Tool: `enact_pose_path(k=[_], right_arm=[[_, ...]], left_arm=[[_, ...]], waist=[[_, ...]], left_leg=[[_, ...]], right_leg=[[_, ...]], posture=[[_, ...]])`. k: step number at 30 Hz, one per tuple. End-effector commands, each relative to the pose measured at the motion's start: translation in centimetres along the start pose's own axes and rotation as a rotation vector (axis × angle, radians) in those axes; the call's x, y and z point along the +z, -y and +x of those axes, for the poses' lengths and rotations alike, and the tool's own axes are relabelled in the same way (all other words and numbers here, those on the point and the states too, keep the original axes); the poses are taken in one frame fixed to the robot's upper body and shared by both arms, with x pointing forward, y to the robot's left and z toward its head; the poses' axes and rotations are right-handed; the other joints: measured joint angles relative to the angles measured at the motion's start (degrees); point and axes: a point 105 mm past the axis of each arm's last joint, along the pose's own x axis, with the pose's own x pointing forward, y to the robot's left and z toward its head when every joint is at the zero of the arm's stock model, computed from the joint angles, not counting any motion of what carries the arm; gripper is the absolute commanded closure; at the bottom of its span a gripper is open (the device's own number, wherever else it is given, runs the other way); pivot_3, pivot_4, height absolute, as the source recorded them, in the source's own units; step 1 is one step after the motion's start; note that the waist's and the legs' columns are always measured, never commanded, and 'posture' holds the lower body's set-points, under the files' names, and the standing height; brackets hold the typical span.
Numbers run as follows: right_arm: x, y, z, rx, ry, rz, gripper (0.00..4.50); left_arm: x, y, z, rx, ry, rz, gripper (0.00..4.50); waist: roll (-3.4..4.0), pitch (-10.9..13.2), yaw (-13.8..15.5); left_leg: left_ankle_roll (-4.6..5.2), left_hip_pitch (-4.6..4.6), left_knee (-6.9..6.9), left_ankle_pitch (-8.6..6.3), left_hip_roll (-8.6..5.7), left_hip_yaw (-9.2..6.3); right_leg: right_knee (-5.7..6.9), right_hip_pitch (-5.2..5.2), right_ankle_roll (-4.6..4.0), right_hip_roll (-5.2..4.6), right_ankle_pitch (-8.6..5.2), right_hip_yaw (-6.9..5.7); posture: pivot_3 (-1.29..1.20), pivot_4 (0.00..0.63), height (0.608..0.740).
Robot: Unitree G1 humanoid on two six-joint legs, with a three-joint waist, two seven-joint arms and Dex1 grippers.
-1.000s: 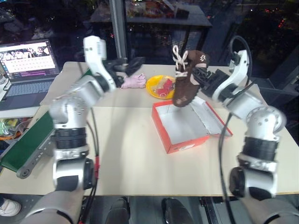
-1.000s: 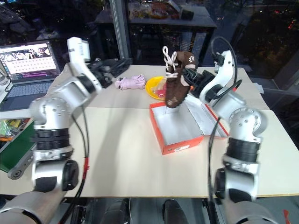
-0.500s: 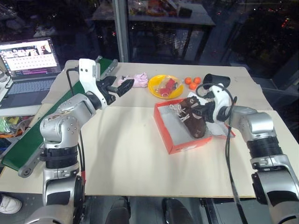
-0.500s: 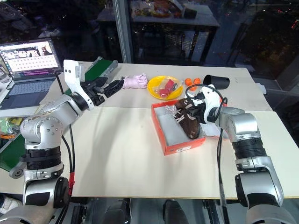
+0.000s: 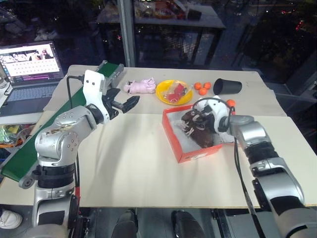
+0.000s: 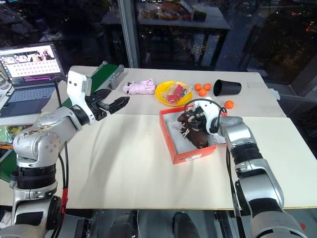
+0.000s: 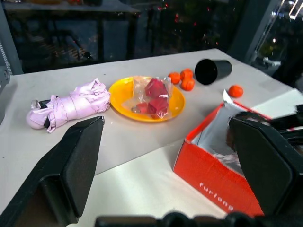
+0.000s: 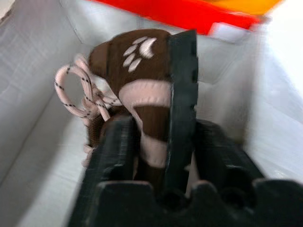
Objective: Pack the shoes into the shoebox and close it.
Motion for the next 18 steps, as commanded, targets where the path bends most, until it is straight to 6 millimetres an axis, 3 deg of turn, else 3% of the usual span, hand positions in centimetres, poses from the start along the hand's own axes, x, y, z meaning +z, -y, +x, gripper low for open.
enact_pose_path(k=[1,3,11,14,18], right_arm=[[2.9,0.9,-0.4,-0.037,0.075,-0.085,0.68],[4.1,0.8,-0.7,-0.041,0.107,-0.108,0.02],[9.1,0.8,-4.3,-0.067,0.222,-0.181,0.02],[11.4,0.5,-7.7,-0.05,0.28,-0.153,0.02],[12.2,0.1,-11.4,-0.026,0.32,-0.072,0.02]], left_arm=[[1.0,0.3,-0.7,-0.014,0.015,0.049,0.0],[0.8,0.2,-0.8,-0.018,-0.001,0.057,0.0],[0.1,0.5,-0.5,-0.081,-0.05,0.074,0.0],[-1.1,1.3,-0.3,-0.169,-0.12,0.115,0.0],[-1.9,2.4,0.2,-0.289,-0.165,0.159,0.0]], waist=[[0.0,0.0,0.04],[0.01,0.0,0.05],[0.03,0.01,0.14],[0.04,0.02,0.22],[0.04,0.02,0.54]], left_leg=[[0.0,0.0,0.0,0.0,0.0,0.0],[0.0,-0.02,-0.01,0.0,0.0,0.0],[0.0,-0.02,-0.07,0.0,0.0,0.0],[0.0,-0.03,-0.07,0.0,0.0,0.01],[0.0,-0.03,-0.09,0.0,0.01,0.01]], right_leg=[[0.0,0.0,0.0,0.0,0.0,0.0],[-0.01,-0.01,0.0,-0.01,0.0,0.0],[0.02,-0.06,-0.01,0.0,0.0,0.0],[0.02,-0.07,-0.01,-0.01,0.0,0.0],[0.01,-0.08,-0.02,-0.01,-0.01,0.0]], posture=[[0.0,0.15,0.74],[0.0,0.15,0.74],[0.0,0.15,0.74],[0.0,0.15,0.74],[0.0,0.15,0.74]])
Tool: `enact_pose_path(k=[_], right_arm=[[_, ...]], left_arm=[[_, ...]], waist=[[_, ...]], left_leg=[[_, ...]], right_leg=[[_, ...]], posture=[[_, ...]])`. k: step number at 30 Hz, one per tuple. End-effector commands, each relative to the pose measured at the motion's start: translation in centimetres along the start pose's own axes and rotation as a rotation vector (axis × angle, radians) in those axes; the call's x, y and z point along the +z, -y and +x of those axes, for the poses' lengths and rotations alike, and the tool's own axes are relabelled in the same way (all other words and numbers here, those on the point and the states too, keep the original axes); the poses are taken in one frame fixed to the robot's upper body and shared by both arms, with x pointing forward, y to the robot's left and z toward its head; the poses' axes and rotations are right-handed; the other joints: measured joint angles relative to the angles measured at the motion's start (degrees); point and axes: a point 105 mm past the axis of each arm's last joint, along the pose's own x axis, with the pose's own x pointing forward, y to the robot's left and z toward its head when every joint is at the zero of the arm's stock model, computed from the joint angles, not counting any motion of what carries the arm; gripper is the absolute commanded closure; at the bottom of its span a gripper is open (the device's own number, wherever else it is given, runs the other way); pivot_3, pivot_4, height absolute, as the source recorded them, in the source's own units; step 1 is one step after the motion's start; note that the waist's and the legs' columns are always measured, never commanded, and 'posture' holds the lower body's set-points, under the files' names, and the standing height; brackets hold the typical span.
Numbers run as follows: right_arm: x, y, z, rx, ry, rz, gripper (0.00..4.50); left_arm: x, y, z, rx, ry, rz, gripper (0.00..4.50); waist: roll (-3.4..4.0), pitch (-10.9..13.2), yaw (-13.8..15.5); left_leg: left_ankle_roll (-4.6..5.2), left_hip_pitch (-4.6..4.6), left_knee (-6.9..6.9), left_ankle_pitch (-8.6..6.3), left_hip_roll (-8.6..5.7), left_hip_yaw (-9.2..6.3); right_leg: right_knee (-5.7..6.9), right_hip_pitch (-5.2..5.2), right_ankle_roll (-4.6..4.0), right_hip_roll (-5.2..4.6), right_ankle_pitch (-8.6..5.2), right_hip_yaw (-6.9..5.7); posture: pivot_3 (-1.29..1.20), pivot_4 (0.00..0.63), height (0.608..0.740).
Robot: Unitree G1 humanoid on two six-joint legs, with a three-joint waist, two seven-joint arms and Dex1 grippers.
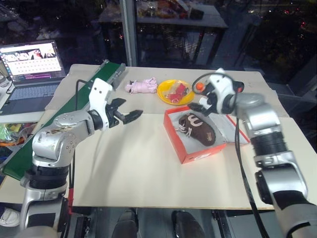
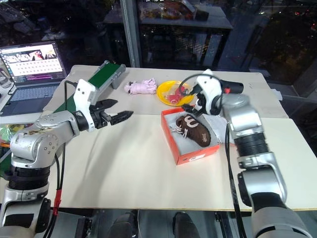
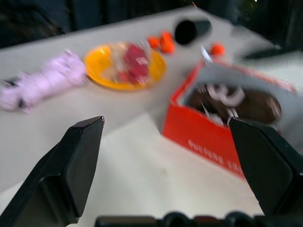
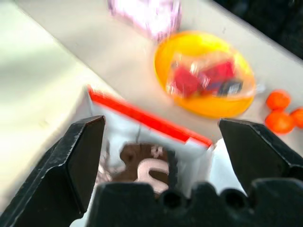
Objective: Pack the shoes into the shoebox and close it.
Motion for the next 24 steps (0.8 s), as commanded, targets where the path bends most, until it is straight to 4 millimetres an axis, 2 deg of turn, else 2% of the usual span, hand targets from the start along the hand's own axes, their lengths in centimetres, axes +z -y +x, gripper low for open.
enact_pose_path(k=[1,4,7,12,13,18,21,22,24], right_arm=[[2.4,0.0,-3.7,0.002,0.069,0.065,0.02],[2.1,-0.1,-5.8,-0.019,0.054,0.09,0.02],[1.2,-0.4,-7.7,-0.044,0.037,0.131,0.73],[-1.2,-1.5,-10.4,-0.071,-0.019,0.207,2.37],[-1.8,-1.7,-11.0,-0.081,-0.035,0.227,2.85],[-6.9,-2.5,-14.3,-0.182,-0.158,0.352,4.46],[-9.7,-3.4,-14.9,-0.22,-0.194,0.413,4.46],[-10.0,-3.7,-14.8,-0.218,-0.191,0.42,4.46],[-8.9,-4.2,-14.2,-0.192,-0.136,0.419,4.46]], left_arm=[[1.2,1.1,0.6,-0.109,0.012,0.099,0.0],[1.3,1.4,1.1,-0.168,0.011,0.119,0.0],[1.4,1.6,1.7,-0.221,0.001,0.147,0.0],[1.8,1.7,2.5,-0.287,-0.005,0.186,0.0],[1.8,1.7,2.6,-0.297,-0.006,0.192,0.0],[2.4,2.1,2.7,-0.355,-0.005,0.216,0.0],[3.0,2.5,2.7,-0.39,0.005,0.227,0.0],[3.1,2.5,2.7,-0.394,0.005,0.229,0.0],[3.1,2.5,2.7,-0.397,0.004,0.223,0.0]], waist=[[0.0,0.0,0.27],[0.0,0.0,0.86],[0.0,0.0,1.13],[0.0,0.0,1.24],[0.0,0.0,1.25],[-0.01,-0.01,1.49],[-0.03,-0.02,1.36],[-0.02,-0.03,1.16],[0.03,-0.04,0.62]], left_leg=[[0.0,0.0,0.0,0.0,0.0,0.0],[0.0,0.0,0.02,0.0,0.01,0.01],[0.0,0.0,0.06,0.0,0.01,0.03],[0.01,-0.01,0.13,0.0,0.01,0.03],[0.01,-0.03,0.14,0.0,0.01,0.03],[0.03,-0.04,0.17,-0.01,0.0,-0.01],[0.04,-0.05,0.25,-0.01,-0.01,0.01],[0.04,-0.03,0.27,-0.01,0.01,-0.02],[0.04,0.02,0.34,-0.01,0.0,0.01]], right_leg=[[0.0,0.0,-0.01,0.0,0.0,0.0],[0.0,0.0,-0.03,0.0,-0.01,0.0],[0.0,0.0,-0.03,-0.01,-0.01,0.01],[0.02,0.01,-0.03,-0.01,-0.01,0.01],[0.02,0.01,-0.03,-0.01,-0.01,0.01],[0.01,0.06,0.0,-0.02,-0.03,-0.02],[0.04,0.06,0.0,-0.03,-0.02,0.01],[0.04,0.1,0.03,-0.01,-0.03,0.0],[0.07,0.12,0.25,-0.02,-0.13,0.05]], posture=[[0.0,0.15,0.74],[0.0,0.15,0.74],[0.0,0.15,0.74],[0.0,0.15,0.74],[0.0,0.15,0.74],[0.0,0.15,0.74],[0.0,0.15,0.74],[0.0,0.15,0.74],[0.0,0.15,0.74]])
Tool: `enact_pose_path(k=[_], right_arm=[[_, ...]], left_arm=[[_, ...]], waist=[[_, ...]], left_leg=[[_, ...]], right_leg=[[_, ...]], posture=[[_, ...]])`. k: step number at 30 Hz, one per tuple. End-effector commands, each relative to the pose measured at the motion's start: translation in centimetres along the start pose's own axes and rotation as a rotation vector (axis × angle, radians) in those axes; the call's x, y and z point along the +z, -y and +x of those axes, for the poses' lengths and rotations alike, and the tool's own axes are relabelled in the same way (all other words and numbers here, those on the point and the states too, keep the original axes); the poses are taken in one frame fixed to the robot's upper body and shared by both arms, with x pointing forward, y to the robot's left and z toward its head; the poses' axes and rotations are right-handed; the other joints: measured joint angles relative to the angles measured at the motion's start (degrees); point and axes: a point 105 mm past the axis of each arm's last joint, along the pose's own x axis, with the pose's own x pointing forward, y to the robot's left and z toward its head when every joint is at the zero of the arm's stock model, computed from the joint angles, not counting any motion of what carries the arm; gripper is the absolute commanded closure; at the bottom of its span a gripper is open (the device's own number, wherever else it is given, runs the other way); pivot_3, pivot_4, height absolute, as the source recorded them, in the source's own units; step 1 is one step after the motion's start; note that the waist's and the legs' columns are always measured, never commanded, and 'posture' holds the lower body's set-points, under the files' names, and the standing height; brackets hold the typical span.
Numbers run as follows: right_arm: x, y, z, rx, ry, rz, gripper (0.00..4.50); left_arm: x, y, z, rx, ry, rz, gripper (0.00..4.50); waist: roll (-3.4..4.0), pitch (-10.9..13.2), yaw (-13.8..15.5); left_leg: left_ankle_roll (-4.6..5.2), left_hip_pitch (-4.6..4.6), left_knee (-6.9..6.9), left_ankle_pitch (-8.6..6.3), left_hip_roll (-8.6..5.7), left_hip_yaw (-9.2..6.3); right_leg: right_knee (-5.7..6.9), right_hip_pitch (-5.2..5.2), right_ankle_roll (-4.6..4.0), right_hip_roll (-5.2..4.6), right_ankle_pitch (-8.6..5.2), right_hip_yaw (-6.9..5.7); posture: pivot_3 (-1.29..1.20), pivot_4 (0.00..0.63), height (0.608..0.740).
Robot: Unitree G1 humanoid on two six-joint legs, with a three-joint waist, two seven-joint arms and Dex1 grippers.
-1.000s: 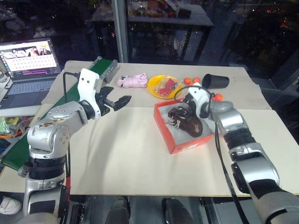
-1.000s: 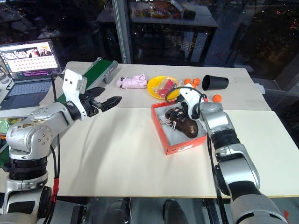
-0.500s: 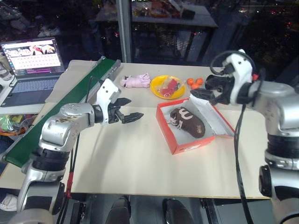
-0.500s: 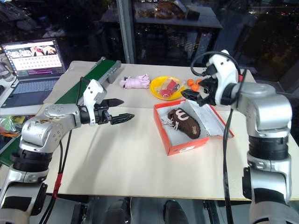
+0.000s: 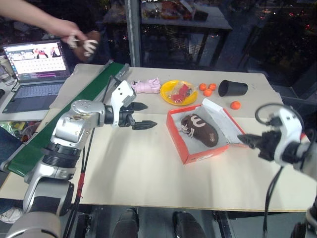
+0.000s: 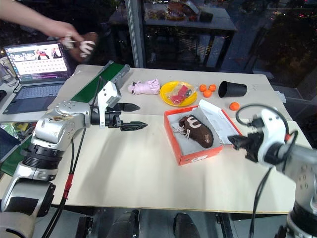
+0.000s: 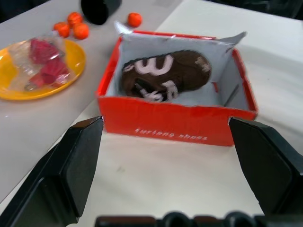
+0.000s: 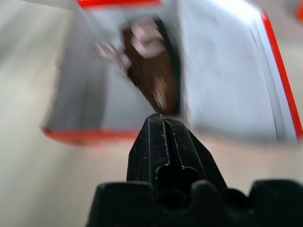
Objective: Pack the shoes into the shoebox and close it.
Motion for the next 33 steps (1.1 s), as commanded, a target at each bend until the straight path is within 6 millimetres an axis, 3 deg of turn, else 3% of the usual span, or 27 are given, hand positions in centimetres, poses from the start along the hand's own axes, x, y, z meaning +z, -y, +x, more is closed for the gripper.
enact_pose_path(k=[1,7,10,13,21,24,26,30,33], right_arm=[[2.7,-1.5,-0.6,0.027,0.139,-0.062,4.46],[8.2,-5.2,-0.7,0.201,0.352,-0.088,4.46],[9.9,-6.6,-0.4,0.272,0.384,-0.106,3.79],[10.1,-7.9,0.7,0.333,0.356,-0.139,2.83],[9.8,-12.6,4.4,0.564,0.281,-0.3,0.08],[9.9,-14.1,5.3,0.643,0.281,-0.335,0.01],[9.9,-15.2,5.9,0.709,0.281,-0.35,0.01],[9.8,-16.4,7.4,0.762,0.29,-0.394,0.01],[9.4,-16.9,8.1,0.794,0.283,-0.429,0.01]], left_arm=[[1.8,0.1,-0.2,-0.014,0.039,0.054,0.0],[0.6,-0.1,-0.6,0.018,0.015,0.01,0.0],[-0.1,-0.1,-1.0,0.046,0.001,-0.004,0.0],[-0.5,-0.6,-1.8,0.105,-0.002,-0.018,0.0],[-3.6,-5.2,-7.6,0.562,-0.027,-0.129,0.0],[-5.0,-6.9,-11.0,0.765,-0.012,-0.18,0.0],[-6.5,-7.7,-14.4,0.928,0.004,-0.202,0.0],[-9.2,-7.9,-19.4,1.126,0.044,-0.245,0.0],[-11.4,-7.5,-21.6,1.202,0.037,-0.255,0.0]], waist=[[0.05,-0.02,-0.59],[0.08,-0.02,-1.42],[0.08,-0.02,-1.26],[0.08,-0.02,-0.92],[0.08,-0.02,-1.36],[0.07,-0.02,-1.46],[0.07,-0.02,-1.5],[0.05,-0.02,-1.39],[0.02,-0.03,-1.25]], left_leg=[[0.0,0.02,0.01,0.0,0.0,0.0],[0.02,0.23,0.0,0.01,0.02,-0.03],[0.05,0.21,-0.05,-0.01,0.0,-0.04],[0.08,0.16,-0.13,-0.02,0.0,-0.07],[0.08,0.26,-0.07,-0.02,0.0,-0.05],[0.08,0.27,-0.08,-0.02,0.0,-0.04],[0.08,0.27,-0.08,-0.02,0.0,-0.04],[0.08,0.27,-0.13,-0.02,0.02,-0.04],[0.07,0.28,-0.12,-0.02,0.03,-0.03]], right_leg=[[0.0,0.0,0.03,0.0,-0.01,0.01],[0.12,0.1,0.05,0.03,-0.02,0.02],[0.2,0.08,-0.08,0.02,-0.06,0.02],[0.2,0.04,-0.25,0.02,-0.02,-0.02],[0.49,-0.01,-0.17,0.04,-0.13,0.03],[0.49,0.0,-0.17,0.03,-0.16,0.03],[0.49,-0.01,-0.21,0.04,-0.14,0.02],[0.5,-0.04,-0.33,0.04,-0.07,0.0],[0.49,-0.04,-0.35,0.03,-0.06,-0.02]], posture=[[0.0,0.15,0.74],[0.0,0.15,0.74],[0.0,0.15,0.74],[0.0,0.15,0.74],[0.0,0.15,0.74],[0.0,0.15,0.74],[0.0,0.15,0.74],[0.0,0.15,0.74],[0.0,0.15,0.74]])
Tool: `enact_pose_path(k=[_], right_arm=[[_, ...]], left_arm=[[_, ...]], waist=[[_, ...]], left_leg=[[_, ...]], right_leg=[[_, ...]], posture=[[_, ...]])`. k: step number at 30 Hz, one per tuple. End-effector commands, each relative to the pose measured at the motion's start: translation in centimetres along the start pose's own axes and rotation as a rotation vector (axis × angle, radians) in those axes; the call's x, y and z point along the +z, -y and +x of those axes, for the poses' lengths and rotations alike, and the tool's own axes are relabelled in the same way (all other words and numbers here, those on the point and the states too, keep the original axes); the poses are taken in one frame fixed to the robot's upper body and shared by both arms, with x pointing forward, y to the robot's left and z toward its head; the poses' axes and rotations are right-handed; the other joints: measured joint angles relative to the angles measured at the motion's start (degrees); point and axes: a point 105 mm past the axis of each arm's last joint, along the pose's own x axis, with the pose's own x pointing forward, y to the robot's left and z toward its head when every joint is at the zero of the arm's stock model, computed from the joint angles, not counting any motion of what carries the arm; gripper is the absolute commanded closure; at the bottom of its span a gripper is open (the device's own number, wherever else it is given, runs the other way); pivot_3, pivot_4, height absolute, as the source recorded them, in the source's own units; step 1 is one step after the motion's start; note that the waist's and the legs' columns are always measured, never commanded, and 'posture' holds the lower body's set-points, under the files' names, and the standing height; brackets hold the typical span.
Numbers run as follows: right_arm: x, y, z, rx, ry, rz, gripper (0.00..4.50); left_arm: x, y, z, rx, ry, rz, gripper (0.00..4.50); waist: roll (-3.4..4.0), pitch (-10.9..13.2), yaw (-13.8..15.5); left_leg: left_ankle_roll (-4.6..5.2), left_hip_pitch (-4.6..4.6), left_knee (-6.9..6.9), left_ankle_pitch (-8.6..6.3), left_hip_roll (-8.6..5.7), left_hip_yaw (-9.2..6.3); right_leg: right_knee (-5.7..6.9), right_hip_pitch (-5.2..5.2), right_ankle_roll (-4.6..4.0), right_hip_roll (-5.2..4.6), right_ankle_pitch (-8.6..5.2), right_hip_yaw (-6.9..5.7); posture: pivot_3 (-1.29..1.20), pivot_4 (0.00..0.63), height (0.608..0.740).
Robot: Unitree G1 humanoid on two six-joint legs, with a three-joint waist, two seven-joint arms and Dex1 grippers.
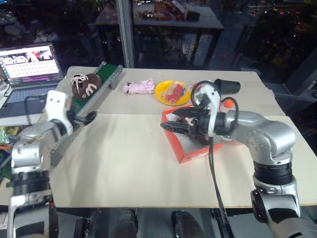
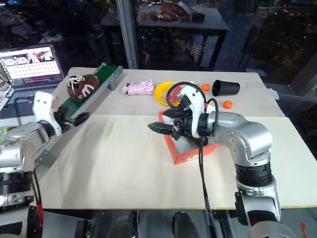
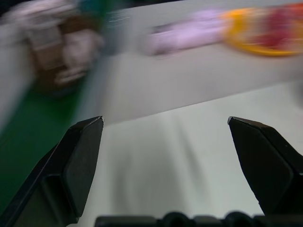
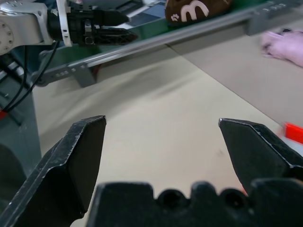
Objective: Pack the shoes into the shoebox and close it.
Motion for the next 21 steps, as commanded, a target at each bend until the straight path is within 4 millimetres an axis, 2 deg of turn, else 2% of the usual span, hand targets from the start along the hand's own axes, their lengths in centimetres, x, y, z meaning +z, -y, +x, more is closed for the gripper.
enact_pose_path(k=[1,7,13,21], right_arm=[[1.0,-0.3,0.6,0.045,0.037,-0.085,0.01],[1.0,0.0,0.9,0.052,0.05,-0.08,0.01],[1.0,0.2,0.5,0.031,0.046,-0.081,0.01],[0.8,0.6,-0.3,-0.004,0.028,-0.088,0.01]], left_arm=[[0.0,-3.2,-1.5,0.103,0.072,0.015,0.0],[-1.6,-5.3,-1.8,0.127,0.086,0.004,0.0],[-2.5,-5.7,-1.2,0.104,0.081,0.019,0.0],[-2.5,-6.4,-0.5,0.086,0.07,0.031,0.0]], waist=[[-0.01,0.0,0.32],[-0.12,-0.04,1.57],[-0.13,-0.05,1.72],[-0.14,-0.05,1.71]], left_leg=[[0.0,0.0,0.0,0.0,0.0,0.0],[-0.02,-0.03,-0.01,-0.01,0.02,0.04],[-0.03,-0.03,-0.06,-0.01,0.04,0.11],[-0.03,-0.03,-0.08,-0.01,0.05,0.14]], right_leg=[[0.0,0.0,-0.01,-0.01,0.0,-0.01],[-0.01,-0.03,-0.07,-0.04,-0.01,-0.06],[-0.01,-0.08,-0.12,-0.05,-0.02,-0.05],[0.0,-0.12,-0.13,-0.05,-0.01,-0.06]], posture=[[0.0,0.15,0.74],[0.0,0.15,0.74],[0.0,0.15,0.74],[0.0,0.15,0.74]])
